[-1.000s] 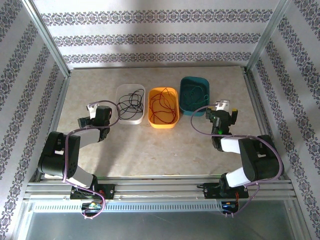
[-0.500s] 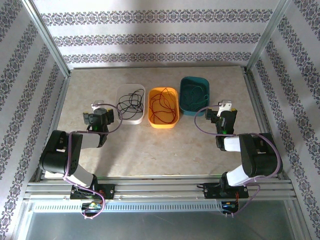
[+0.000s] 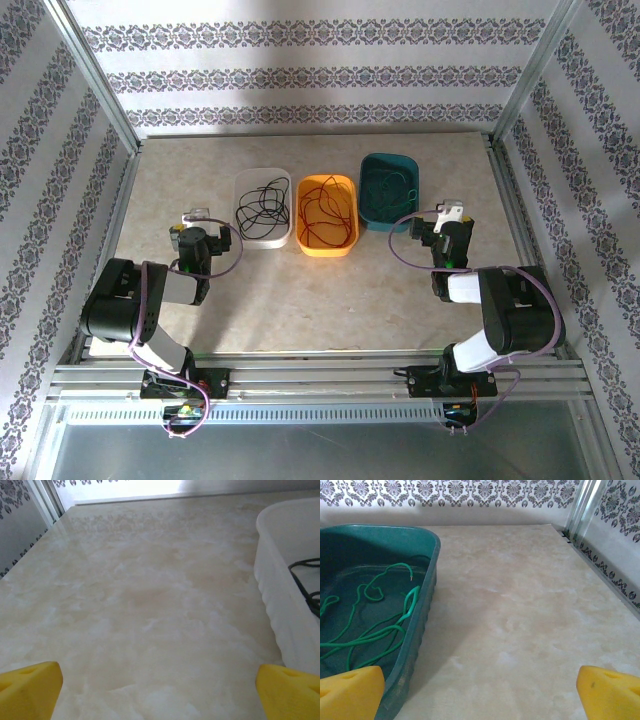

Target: Untangle the cables

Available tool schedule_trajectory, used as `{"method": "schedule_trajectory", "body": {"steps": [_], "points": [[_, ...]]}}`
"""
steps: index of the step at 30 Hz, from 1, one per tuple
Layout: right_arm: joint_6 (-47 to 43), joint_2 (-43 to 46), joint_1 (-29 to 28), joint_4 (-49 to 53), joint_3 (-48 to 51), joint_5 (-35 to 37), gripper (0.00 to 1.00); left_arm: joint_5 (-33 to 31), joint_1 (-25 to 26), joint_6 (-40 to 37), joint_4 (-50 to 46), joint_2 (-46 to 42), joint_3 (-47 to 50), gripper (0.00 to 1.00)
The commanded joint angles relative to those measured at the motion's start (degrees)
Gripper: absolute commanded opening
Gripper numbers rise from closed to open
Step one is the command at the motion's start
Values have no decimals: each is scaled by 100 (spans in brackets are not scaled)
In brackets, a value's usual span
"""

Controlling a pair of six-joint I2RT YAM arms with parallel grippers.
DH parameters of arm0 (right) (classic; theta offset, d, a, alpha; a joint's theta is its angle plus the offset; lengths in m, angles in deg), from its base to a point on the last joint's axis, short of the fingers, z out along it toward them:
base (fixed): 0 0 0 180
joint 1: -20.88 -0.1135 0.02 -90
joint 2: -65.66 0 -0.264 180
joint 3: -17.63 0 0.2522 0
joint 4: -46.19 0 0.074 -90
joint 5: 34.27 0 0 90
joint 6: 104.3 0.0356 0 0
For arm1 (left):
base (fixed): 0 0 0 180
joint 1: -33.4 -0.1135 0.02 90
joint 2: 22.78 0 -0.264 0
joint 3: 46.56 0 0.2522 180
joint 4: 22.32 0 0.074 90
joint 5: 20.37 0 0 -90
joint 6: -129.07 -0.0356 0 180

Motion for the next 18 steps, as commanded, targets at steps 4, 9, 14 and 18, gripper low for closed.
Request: {"method": "schedule_trajectory", "body": {"steps": [4, 9, 14, 18], "points": [[94, -28, -61, -194, 19, 2, 98, 145, -78, -47, 488, 48, 45, 99], [114, -41, -35, -178, 10, -53, 98, 151, -78, -14, 350, 15, 24, 99], [108, -36, -26, -177, 10, -64, 98, 154, -78, -29, 420, 32, 36, 99], [112, -36, -26, -177, 10, -66, 98, 156, -78, -30, 404, 35, 36, 99]]}}
